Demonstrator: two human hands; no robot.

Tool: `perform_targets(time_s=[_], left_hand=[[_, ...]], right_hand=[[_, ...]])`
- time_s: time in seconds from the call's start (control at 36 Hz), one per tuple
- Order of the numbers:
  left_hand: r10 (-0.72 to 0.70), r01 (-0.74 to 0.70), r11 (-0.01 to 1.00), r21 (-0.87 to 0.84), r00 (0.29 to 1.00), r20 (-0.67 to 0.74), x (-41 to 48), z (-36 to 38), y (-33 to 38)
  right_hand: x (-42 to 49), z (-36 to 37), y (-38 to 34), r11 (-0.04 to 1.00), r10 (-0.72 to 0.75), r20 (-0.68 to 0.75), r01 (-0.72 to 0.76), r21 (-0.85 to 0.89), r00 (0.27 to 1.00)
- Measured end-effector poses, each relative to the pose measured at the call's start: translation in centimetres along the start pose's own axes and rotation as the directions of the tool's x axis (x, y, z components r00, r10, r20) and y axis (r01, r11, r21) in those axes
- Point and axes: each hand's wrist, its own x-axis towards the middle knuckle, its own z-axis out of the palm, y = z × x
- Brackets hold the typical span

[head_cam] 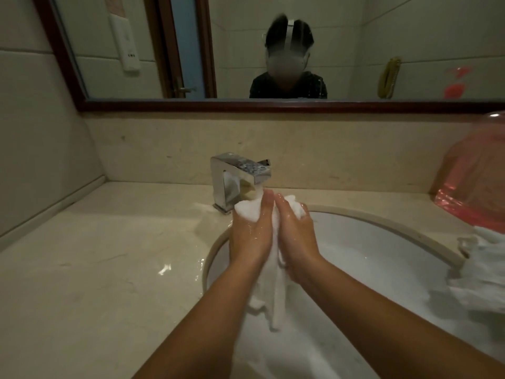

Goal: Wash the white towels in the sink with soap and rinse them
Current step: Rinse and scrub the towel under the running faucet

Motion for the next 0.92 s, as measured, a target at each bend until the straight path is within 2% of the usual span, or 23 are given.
perform_targets(time_s=[0.11,0.22,0.28,0.36,0.44,0.53,0.64,0.72,0.81,0.92], left_hand=[[-0.093,0.096,0.995,0.037,0.993,-0.077,0.0,0.3,0.0],[-0.088,0.092,0.996,0.016,0.982,-0.167,0.3,0.0,1.0],[-0.07,0.074,0.997,0.016,0.982,-0.174,0.5,0.1,1.0],[-0.052,0.06,0.997,0.039,0.984,-0.168,0.6,0.1,1.0],[-0.103,0.107,0.994,0.015,0.982,-0.155,0.6,-0.1,0.8],[-0.13,0.132,0.991,0.02,0.987,-0.099,0.5,-0.1,0.8],[-0.063,0.064,0.998,0.009,0.998,-0.02,0.2,-0.2,0.8],[-0.053,0.053,0.999,0.001,0.997,0.056,-0.2,-0.2,0.7],[-0.151,0.147,0.988,0.042,0.981,0.121,-0.4,-0.1,0.9],[-0.297,0.301,0.952,-0.046,0.952,0.075,0.1,-0.1,1.0]], right_hand=[[-0.3,0.9,0.5,0.998,-0.05,-0.053,0.047,-0.049,0.997],[-0.2,1.0,0.1,0.993,-0.104,-0.131,0.097,-0.062,0.986],[-0.1,0.7,-0.1,0.991,-0.119,-0.149,0.109,-0.073,0.982],[0.3,0.0,-0.3,0.971,-0.17,-0.147,0.141,-0.191,0.974],[0.6,-0.6,-0.4,0.962,-0.139,-0.122,0.105,-0.253,0.983],[0.5,-0.7,-0.5,0.984,-0.068,-0.102,0.05,-0.171,0.992],[0.9,-1.5,-1.3,0.998,-0.038,-0.089,0.033,-0.059,0.995],[1.5,-2.5,-1.7,0.996,0.016,-0.07,-0.01,0.086,0.997],[1.6,-2.6,-1.7,0.991,0.017,-0.06,-0.009,0.133,0.998],[1.5,-2.1,-1.5,0.977,-0.02,-0.077,0.036,0.212,0.997]])
